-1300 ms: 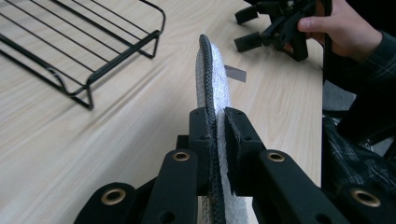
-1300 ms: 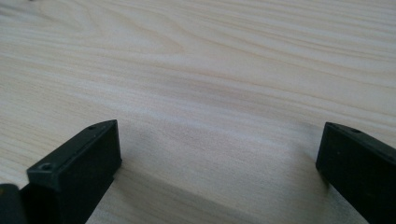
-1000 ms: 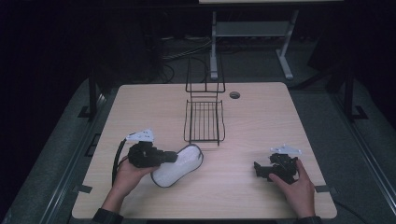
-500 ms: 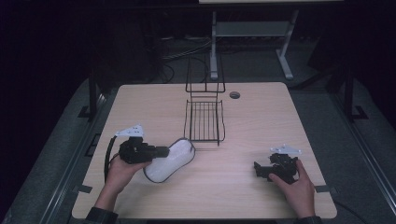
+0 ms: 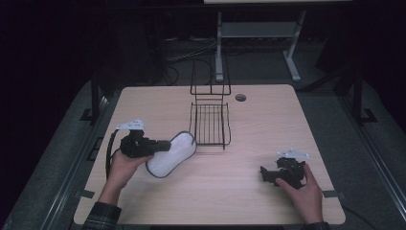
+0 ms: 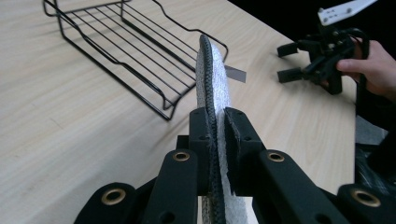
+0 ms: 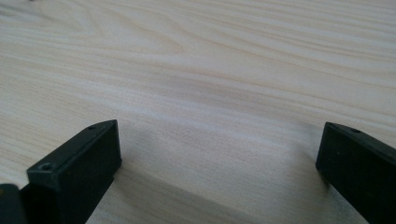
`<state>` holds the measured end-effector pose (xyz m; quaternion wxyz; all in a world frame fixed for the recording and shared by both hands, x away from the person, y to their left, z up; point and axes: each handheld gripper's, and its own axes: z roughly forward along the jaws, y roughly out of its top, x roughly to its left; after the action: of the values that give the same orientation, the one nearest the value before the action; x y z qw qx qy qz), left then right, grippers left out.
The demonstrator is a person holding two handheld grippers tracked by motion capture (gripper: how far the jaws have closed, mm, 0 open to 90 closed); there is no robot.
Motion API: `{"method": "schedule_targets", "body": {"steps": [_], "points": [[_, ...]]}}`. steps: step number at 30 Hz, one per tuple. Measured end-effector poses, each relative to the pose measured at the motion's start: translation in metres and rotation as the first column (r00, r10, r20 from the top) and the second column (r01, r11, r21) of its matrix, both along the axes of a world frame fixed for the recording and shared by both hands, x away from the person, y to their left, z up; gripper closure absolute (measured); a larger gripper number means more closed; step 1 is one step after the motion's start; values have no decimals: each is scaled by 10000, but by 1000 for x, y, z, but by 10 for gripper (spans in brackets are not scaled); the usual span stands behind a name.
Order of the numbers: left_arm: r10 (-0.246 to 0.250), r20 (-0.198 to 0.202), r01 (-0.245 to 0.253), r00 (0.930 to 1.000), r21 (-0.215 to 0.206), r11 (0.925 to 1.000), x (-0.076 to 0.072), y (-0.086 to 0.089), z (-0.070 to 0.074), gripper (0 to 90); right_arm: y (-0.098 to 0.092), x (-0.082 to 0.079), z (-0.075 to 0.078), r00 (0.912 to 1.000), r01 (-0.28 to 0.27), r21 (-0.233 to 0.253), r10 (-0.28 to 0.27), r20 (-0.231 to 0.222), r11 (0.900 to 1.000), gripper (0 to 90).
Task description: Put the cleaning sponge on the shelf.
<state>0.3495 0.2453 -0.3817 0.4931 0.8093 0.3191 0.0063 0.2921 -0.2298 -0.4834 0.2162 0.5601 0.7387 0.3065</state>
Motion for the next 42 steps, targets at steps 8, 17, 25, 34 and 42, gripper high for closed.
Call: {"method": "schedule_targets", "body": {"steps": [8,17,25,34,42], "points": [[247,7,-247,9997,-47,9997,16,-2,6,815,0,0,0,10000,10,4,-10,-3,10000,0],[341,13,-341,9994,-89,9994,34,-9,11,815,0,0,0,10000,-8,4,8,-4,10000,0],[397,40,-397,9992,-78,9992,50,-18,15,815,0,0,0,10000,8,4,-8,-2,10000,0],[434,93,-432,9990,-127,9990,66,-29,19,815,0,0,0,10000,8,3,-8,-3,10000,0],[452,146,-451,9989,-98,9989,79,-42,21,815,0,0,0,10000,10,5,-10,-4,10000,0]]}}
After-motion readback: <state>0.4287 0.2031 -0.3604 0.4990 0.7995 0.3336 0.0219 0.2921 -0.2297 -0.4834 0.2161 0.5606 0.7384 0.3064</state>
